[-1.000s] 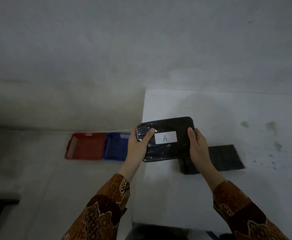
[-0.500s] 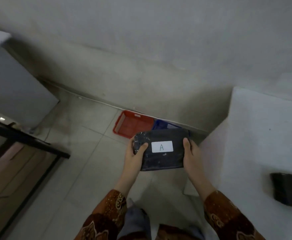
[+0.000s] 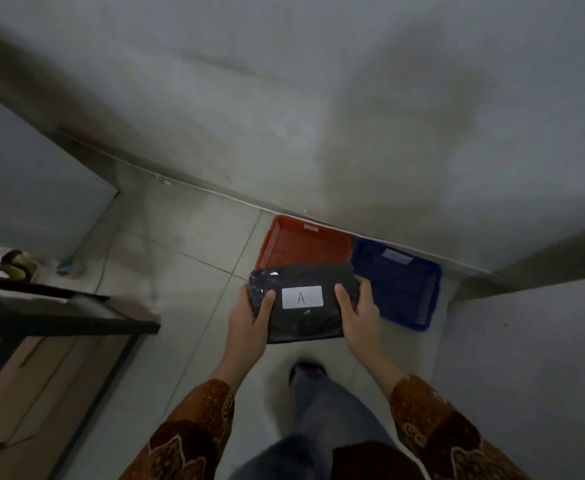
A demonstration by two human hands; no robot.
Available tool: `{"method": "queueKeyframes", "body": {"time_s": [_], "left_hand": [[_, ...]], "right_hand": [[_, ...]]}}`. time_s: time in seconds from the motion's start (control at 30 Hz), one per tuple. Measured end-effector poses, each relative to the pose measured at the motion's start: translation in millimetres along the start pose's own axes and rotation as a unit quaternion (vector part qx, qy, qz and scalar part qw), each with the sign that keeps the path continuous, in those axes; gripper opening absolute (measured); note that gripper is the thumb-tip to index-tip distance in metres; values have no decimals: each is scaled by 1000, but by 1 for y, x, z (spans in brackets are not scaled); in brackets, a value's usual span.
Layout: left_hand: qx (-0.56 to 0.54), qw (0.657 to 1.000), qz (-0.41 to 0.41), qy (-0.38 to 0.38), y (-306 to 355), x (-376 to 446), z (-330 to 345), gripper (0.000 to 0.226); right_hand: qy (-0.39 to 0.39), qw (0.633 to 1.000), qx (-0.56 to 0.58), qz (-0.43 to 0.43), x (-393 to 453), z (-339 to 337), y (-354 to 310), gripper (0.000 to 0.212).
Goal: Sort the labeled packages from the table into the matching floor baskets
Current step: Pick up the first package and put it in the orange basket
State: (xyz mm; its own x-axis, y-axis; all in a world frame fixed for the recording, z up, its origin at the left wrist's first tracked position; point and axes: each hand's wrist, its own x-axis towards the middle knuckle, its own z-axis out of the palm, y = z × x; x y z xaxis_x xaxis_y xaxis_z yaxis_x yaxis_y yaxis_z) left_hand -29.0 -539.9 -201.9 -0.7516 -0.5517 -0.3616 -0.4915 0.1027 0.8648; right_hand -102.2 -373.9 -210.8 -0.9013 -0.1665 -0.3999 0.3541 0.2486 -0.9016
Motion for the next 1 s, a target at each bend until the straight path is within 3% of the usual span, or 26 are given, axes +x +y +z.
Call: {"method": "queueKeyframes", "body": {"time_s": [0.13,0.27,0.37,0.6,0.8,0.9,1.0], "left_hand": [[32,999,-30,11,-62,92,13,20],[68,997,-35,-12,-157,187,44,19],[92,995,-12,-44,-235,254,79,35],[190,963,73,-178,-374,380,163,82],[279,936,84,-197,-423,436,199,82],[348,909,112,-199,-429,448,205,80],[410,880,144,-194,-427,455,207,79]], "right_hand": [[-2,997,6,80,79,47,58,24],[19,991,-61,114,163,92,149,25],[76,978,-157,113,227,120,225,35],[134,972,-165,96,342,149,365,56],[94,959,-265,-22,397,159,412,53],[98,953,-288,-5,405,162,423,49],[34,955,-295,25,409,161,431,57]]}}
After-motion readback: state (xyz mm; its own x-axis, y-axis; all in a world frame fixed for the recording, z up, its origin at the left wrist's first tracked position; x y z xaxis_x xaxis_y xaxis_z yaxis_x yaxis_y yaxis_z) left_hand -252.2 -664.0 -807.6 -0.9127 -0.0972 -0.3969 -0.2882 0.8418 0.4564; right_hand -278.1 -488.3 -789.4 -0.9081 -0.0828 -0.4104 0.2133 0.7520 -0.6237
